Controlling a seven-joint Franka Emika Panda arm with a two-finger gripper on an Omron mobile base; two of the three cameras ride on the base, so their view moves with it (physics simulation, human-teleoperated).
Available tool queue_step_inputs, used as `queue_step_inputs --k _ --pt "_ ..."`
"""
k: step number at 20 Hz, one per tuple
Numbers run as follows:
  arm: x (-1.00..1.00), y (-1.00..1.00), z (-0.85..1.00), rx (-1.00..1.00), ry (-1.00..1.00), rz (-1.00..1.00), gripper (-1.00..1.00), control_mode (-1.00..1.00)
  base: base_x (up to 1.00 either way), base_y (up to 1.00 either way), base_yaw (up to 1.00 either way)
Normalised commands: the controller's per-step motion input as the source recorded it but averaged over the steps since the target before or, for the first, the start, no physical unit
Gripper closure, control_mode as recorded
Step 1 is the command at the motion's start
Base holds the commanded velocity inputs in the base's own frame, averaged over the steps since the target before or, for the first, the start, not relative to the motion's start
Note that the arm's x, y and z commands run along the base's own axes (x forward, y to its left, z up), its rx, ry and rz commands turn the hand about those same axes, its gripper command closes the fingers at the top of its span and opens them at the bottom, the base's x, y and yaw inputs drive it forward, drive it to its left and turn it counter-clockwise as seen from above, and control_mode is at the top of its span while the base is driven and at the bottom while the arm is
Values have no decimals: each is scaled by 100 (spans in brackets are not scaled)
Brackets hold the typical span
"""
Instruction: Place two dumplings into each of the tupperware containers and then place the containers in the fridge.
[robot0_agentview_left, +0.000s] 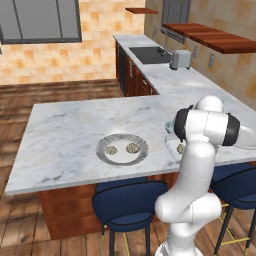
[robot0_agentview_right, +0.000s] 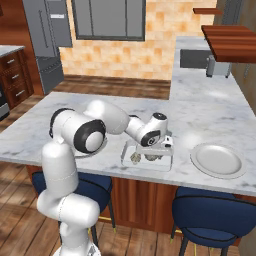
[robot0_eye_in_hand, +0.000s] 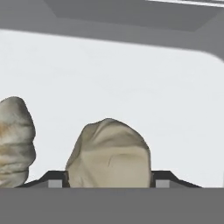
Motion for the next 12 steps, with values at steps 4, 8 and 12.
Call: queue_step_inputs --k 4,8,12 --pt "6 0 0 0 0 0 -100 -100 0 0 0" --pt "-1 0 12 0 0 0 -100 -100 0 0 0" --pt "-16 -1 29 0 0 0 -100 -100 0 0 0"
